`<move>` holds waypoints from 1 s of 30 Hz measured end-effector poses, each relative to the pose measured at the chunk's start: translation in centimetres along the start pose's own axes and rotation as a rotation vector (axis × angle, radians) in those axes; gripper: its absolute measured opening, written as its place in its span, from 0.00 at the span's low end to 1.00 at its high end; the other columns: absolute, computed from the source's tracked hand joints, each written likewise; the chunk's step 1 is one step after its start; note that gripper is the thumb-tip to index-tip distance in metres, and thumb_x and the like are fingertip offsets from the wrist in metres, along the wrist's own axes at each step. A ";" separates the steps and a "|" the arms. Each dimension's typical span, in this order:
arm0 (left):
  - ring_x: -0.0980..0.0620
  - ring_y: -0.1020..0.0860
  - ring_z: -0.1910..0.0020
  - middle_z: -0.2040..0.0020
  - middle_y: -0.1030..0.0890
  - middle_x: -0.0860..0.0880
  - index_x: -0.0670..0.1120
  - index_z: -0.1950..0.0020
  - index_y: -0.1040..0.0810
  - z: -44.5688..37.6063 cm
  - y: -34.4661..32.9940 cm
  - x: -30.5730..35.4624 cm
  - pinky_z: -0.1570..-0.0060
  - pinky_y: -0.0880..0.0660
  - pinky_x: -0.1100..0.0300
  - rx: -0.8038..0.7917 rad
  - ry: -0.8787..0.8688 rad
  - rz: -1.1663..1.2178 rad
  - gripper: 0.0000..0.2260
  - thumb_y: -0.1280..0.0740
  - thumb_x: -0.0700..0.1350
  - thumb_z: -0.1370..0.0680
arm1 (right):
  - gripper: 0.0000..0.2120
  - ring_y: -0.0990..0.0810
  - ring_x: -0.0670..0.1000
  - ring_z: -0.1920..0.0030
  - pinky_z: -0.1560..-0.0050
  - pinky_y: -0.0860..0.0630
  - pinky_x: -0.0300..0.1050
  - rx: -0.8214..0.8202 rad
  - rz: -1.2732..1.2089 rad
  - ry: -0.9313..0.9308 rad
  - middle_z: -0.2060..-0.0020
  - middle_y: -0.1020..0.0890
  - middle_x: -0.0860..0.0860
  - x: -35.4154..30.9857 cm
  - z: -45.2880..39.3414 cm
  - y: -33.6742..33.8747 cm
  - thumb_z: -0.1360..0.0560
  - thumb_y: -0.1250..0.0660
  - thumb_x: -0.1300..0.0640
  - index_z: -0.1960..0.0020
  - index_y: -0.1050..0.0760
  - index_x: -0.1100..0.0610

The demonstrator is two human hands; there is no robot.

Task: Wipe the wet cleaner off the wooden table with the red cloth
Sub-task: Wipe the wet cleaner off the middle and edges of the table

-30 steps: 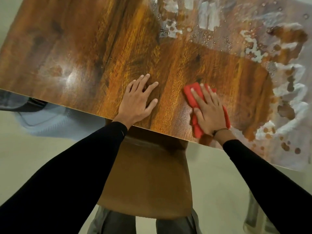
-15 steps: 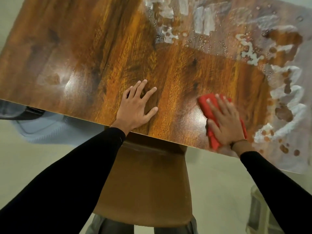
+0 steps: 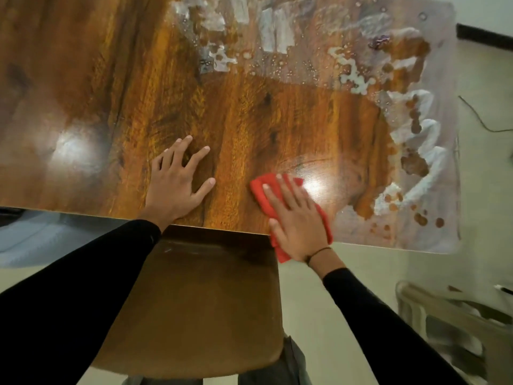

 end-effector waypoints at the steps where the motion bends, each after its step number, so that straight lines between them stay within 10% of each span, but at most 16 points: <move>1: 0.38 0.38 0.15 0.14 0.39 0.43 0.55 0.15 0.35 -0.2 0.1 0.1 0.23 0.37 0.36 -0.004 -0.005 0.009 0.33 0.44 0.70 0.16 | 0.38 0.55 0.57 0.09 0.11 0.60 0.58 0.001 0.000 -0.057 0.09 0.54 0.53 2.1 0.7 0.4 0.14 0.44 0.43 0.08 0.55 0.45; 8: 0.36 0.35 0.17 0.15 0.37 0.38 0.48 0.16 0.31 -0.3 1.1 1.3 0.23 0.37 0.37 -0.045 -0.003 -0.002 0.33 0.43 0.66 0.16 | 0.37 0.52 0.62 0.10 0.11 0.52 0.66 0.073 -0.075 -0.571 0.10 0.51 0.58 9.2 -4.5 3.5 0.15 0.50 0.42 0.08 0.53 0.50; 18: 0.41 0.41 0.13 0.12 0.41 0.41 0.51 0.14 0.37 -5.4 -1.1 12.5 0.15 0.45 0.44 -0.050 -0.223 0.081 0.30 0.43 0.63 0.13 | 0.36 0.52 0.59 0.09 0.11 0.48 0.65 0.053 -0.041 -0.118 0.09 0.51 0.55 5.0 0.3 1.6 0.14 0.45 0.45 0.08 0.52 0.48; 30: 0.41 0.42 0.13 0.12 0.42 0.43 0.52 0.14 0.38 -5.4 -1.8 12.4 0.15 0.45 0.42 -0.027 -0.230 0.059 0.32 0.45 0.67 0.14 | 0.38 0.51 0.63 0.10 0.11 0.54 0.65 0.109 -0.024 -0.639 0.10 0.50 0.60 14.4 -3.5 4.3 0.16 0.49 0.41 0.08 0.53 0.50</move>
Point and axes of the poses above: each hand's wrist, its own z-axis away from the middle knuckle, its own y-axis out of the back of the hand, x = y × z, the point moved 4 cm from there along -z, towards the middle knuckle
